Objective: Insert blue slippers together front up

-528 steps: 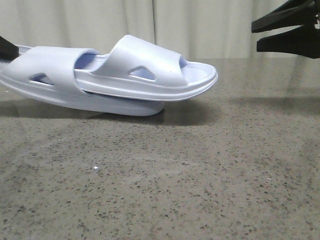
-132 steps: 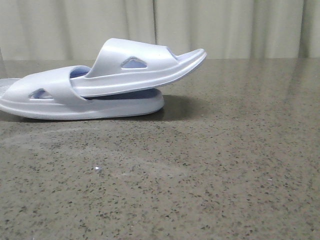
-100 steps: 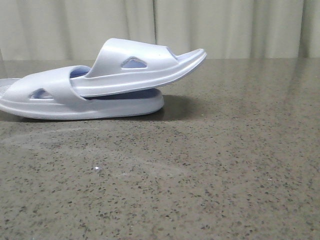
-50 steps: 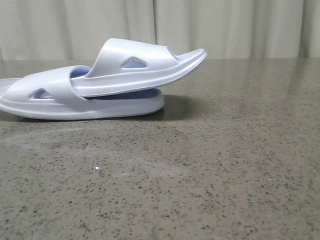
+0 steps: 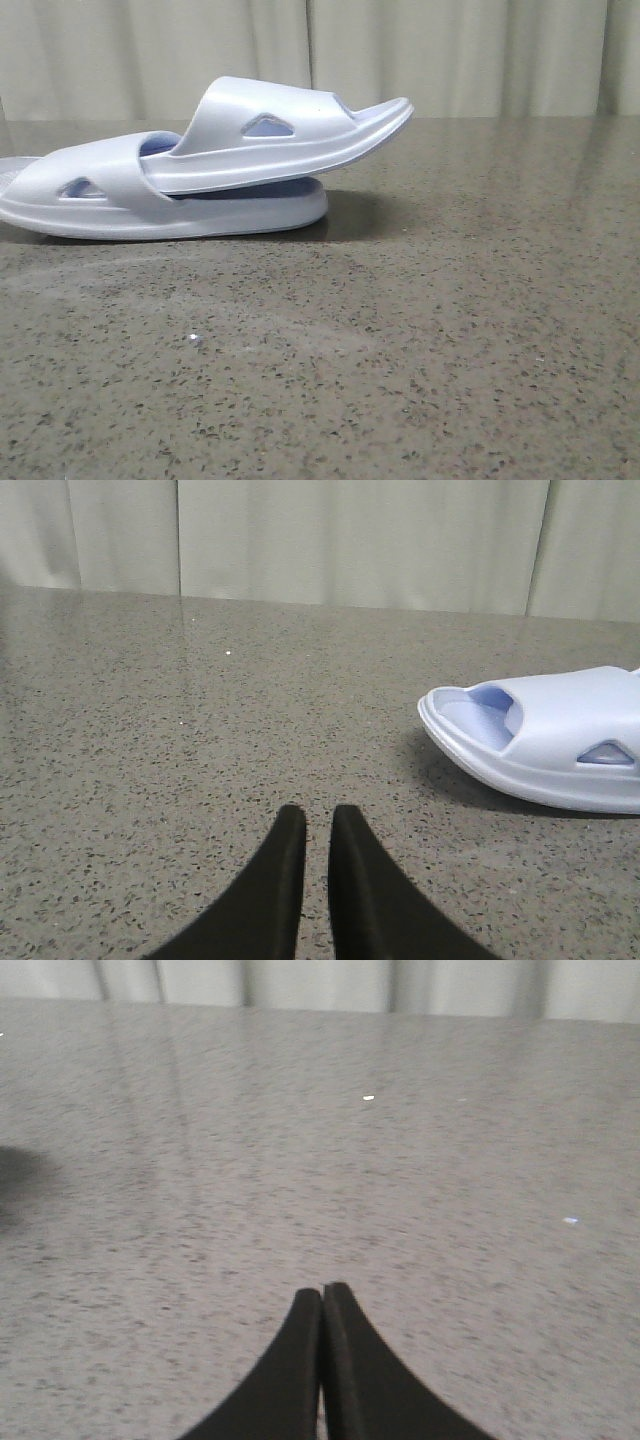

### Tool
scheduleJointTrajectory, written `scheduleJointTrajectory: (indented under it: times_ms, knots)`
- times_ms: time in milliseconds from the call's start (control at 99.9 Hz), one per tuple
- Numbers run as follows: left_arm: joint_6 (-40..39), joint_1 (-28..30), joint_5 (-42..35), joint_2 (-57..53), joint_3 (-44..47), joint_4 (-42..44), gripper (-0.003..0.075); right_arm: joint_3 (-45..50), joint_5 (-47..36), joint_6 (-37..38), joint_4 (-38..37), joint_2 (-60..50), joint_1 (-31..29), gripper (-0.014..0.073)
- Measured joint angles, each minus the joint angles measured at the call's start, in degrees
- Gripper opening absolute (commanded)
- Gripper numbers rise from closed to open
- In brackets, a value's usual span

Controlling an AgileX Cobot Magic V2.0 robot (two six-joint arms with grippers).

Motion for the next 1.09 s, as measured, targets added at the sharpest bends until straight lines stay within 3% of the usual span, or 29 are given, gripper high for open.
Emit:
scheduleJointTrajectory:
  times_ms: [220,431,1091]
  knots:
    - [0.00,0.00,0.00,0.00,0.00,0.00,0.0015,8.22,-2.15,4.39,-5.82,-10.82,-2.27,-0.0090]
    - [0.00,0.00,0.00,0.00,0.00,0.00,0.0015,9.53,5.93,6.08,-8.59,-21.88,-2.86,-0.0090]
    - [0.00,0.00,0.00,0.00,0.00,0.00,0.0015,9.53,6.65,6.30,-9.11,-22.92,-2.95,-0.0090]
